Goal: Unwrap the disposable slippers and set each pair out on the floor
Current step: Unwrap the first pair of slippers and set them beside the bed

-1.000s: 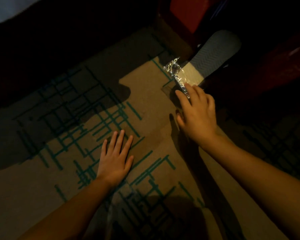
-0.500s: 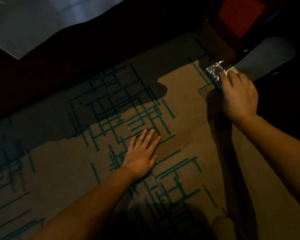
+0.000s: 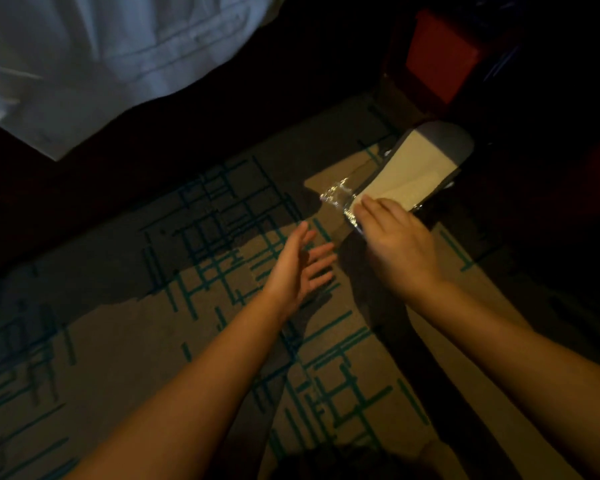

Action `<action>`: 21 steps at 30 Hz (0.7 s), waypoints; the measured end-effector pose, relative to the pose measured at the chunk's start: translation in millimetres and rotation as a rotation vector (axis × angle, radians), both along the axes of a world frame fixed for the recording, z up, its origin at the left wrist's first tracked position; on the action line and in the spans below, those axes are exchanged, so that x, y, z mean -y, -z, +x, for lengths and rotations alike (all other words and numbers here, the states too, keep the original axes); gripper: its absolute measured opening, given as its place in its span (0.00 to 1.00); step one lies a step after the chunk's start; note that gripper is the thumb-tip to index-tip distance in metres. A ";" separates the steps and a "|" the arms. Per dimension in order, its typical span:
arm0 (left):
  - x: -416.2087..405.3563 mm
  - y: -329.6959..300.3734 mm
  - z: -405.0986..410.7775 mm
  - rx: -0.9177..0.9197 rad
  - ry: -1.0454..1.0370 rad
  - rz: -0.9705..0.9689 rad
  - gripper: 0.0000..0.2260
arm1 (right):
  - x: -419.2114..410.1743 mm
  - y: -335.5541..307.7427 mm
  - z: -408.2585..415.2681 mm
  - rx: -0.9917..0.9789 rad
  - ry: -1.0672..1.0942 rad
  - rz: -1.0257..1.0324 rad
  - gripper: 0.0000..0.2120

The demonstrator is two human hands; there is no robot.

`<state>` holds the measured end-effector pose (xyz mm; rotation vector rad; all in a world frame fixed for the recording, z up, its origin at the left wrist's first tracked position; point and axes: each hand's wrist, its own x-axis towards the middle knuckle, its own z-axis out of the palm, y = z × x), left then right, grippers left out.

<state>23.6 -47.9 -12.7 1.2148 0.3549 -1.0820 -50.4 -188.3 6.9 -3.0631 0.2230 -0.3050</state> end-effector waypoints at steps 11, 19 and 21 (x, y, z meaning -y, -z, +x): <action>-62.4 11.6 -12.7 0.016 -0.249 0.161 0.08 | -77.8 26.7 -29.4 -0.123 -0.239 0.348 0.27; -92.1 12.4 -25.9 -0.115 -0.551 -0.025 0.04 | -62.7 35.2 -3.5 -0.363 0.794 1.873 0.16; -91.7 17.2 -36.9 -0.135 -0.541 -0.038 0.06 | -58.9 41.0 -3.2 -0.471 0.838 2.090 0.04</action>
